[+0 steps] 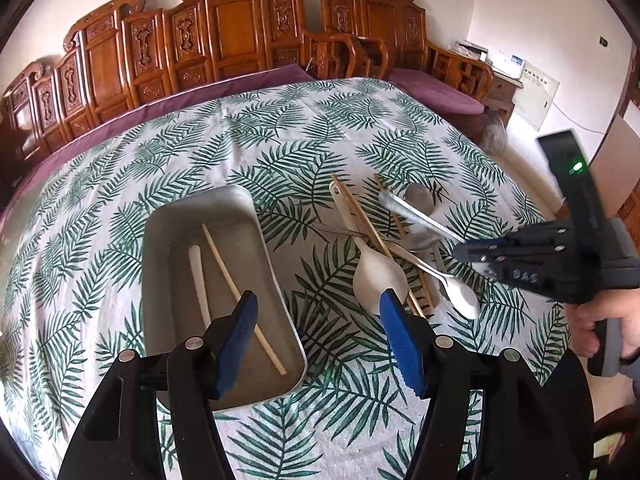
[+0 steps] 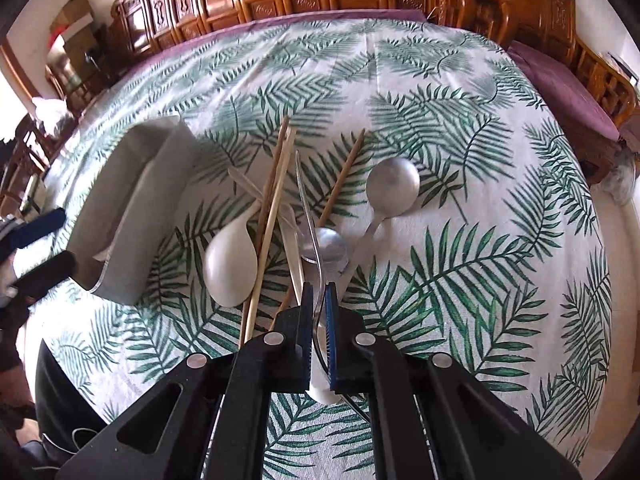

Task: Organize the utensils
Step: 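Grasp a white plastic spoon handle with the left tool while the right tool holds its utensil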

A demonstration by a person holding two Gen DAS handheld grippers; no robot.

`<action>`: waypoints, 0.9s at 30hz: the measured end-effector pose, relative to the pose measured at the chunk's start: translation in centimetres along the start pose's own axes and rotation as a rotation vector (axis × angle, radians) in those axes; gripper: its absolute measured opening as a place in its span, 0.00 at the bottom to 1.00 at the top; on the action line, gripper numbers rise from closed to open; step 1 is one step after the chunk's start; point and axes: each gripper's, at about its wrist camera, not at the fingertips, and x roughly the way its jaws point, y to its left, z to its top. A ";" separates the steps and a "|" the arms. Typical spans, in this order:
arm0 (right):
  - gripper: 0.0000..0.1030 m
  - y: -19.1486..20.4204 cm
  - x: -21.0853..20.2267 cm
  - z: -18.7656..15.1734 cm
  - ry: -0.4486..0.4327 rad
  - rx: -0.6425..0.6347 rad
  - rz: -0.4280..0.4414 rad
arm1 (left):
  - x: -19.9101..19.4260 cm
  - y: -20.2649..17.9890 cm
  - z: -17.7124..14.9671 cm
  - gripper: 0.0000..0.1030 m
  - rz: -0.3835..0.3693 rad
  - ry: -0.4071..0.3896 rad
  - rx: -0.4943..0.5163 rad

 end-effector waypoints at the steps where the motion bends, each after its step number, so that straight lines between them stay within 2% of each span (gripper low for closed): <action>1: 0.06 0.0 -0.3 0.1 -0.008 0.004 0.005 | 0.3 -0.2 0.1 0.59 -0.002 0.004 0.002; 11: 0.06 -1.2 -1.5 -1.0 -0.029 0.016 0.018 | 4.6 -2.8 2.4 0.59 -0.042 0.059 0.004; 20: 0.07 -3.0 -1.4 -2.8 -0.026 0.053 0.038 | 8.8 -3.5 4.1 0.49 -0.055 0.119 -0.028; 22: 0.07 -3.4 -1.4 -3.0 -0.025 0.063 0.040 | 9.8 -3.2 4.5 0.41 -0.054 0.145 -0.055; 27: 0.07 -4.0 -1.4 -3.3 -0.032 0.081 0.055 | 12.3 -3.0 5.0 0.35 -0.042 0.223 -0.072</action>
